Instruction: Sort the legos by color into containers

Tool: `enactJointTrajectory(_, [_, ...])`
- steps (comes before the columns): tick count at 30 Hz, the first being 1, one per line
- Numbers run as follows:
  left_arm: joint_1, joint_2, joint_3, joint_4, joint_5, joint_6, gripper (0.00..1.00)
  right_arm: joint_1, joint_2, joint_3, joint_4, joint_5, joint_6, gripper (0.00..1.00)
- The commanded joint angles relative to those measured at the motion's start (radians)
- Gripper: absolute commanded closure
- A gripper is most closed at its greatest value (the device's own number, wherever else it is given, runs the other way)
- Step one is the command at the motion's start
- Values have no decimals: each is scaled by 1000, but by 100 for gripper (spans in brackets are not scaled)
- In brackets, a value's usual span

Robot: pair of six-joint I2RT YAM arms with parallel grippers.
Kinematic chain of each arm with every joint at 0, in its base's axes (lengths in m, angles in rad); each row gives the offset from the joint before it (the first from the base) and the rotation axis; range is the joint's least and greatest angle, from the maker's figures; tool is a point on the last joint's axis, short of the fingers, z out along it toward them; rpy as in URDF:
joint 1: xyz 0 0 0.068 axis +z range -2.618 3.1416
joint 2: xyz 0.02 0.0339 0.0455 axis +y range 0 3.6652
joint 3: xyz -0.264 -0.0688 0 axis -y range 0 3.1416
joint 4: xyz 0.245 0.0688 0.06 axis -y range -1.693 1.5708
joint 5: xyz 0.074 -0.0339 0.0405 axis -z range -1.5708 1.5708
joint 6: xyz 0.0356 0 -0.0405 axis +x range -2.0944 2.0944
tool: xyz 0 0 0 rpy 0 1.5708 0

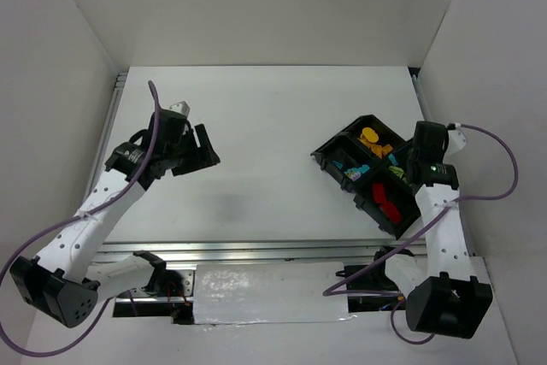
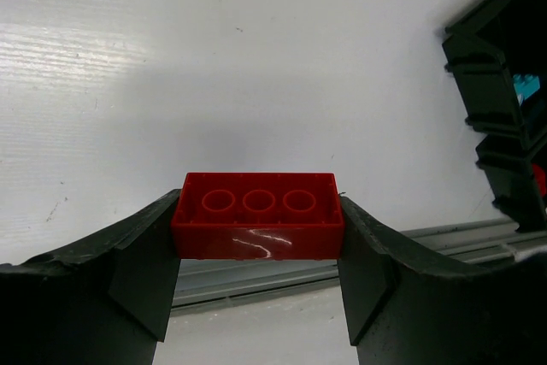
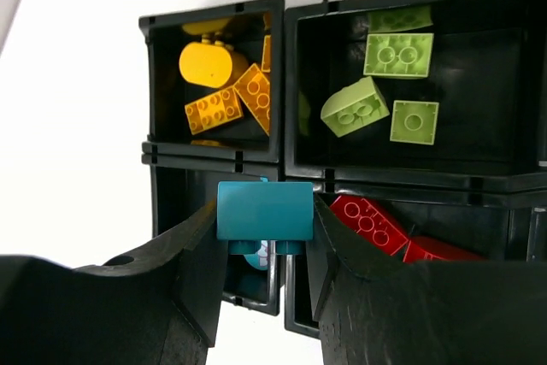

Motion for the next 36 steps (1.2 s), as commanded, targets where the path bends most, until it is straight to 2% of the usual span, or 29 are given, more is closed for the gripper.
enactJointTrajectory(1, [1, 16, 45, 16, 60, 83, 100, -62, -49, 31, -9, -89, 11, 100])
enactJointTrajectory(8, [14, 91, 84, 37, 85, 88, 100, -68, -86, -24, 2, -224, 8, 100])
enactJointTrajectory(14, [21, 308, 153, 62, 180, 68, 100, -65, -109, -90, 76, -379, 54, 100])
enactJointTrajectory(17, [20, 379, 186, 65, 202, 66, 100, -54, -88, -79, 73, -407, 55, 100])
enactJointTrajectory(26, [21, 525, 239, 36, 159, 83, 100, 54, -22, -1, 31, -234, 6, 100])
enactJointTrajectory(31, [20, 545, 237, 66, 180, 62, 100, 82, 58, 28, 31, -222, -3, 100])
enactJointTrajectory(34, [20, 533, 236, 98, 208, 46, 100, 82, 165, 34, 57, -231, 6, 92])
enactJointTrajectory(36, [20, 524, 233, 115, 225, 45, 100, 82, 230, 77, 44, -240, 8, 91])
